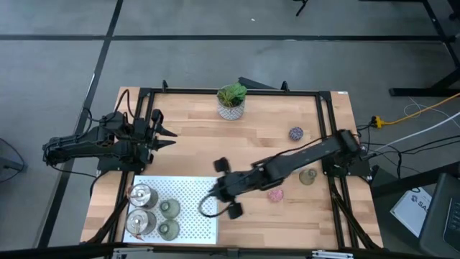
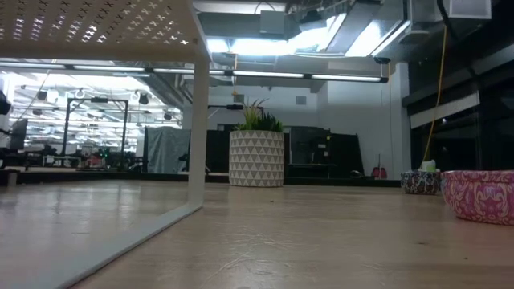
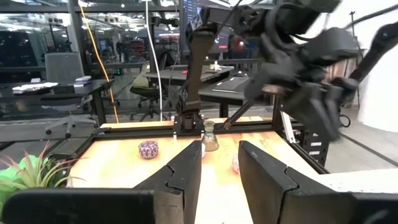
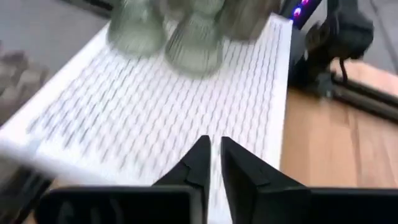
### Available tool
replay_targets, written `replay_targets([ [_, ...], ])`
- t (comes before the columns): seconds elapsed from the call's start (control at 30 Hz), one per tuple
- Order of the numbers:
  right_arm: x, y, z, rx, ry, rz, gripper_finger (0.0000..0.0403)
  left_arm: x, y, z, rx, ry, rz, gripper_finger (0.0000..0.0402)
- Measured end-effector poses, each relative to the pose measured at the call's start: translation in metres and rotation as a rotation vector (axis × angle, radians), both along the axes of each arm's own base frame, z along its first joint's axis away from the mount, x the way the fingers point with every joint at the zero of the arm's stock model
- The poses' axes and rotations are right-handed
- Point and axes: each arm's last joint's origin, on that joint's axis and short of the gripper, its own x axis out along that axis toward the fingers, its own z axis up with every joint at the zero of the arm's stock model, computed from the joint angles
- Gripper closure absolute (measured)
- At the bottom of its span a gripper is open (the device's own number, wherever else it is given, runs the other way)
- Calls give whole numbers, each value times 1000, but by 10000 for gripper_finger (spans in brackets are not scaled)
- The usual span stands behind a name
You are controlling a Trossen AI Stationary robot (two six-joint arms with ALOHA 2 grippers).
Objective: Pick & Place candle stick holders
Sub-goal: Put the transparent candle holder on the shelf
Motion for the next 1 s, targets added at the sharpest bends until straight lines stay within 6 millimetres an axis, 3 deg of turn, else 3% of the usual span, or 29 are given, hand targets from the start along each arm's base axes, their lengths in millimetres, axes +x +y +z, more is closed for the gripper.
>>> replay_targets([
  [0.1,-31,-10,4,-6,30,1,333,0,0,0,0,0,0,299],
  [0.33,-105,-44,-11,38,198,-103,251,0,0,0,0,0,0,299],
  [0.6,-181,-80,-4,43,553,-348,202,0,0,0,0,-1,0,299],
  [0.77,-207,-89,-10,19,786,-553,204,0,0,0,0,-1,0,299],
  [1.0,-210,-101,-24,155,958,-666,209,0,0,0,0,-1,0,299],
])
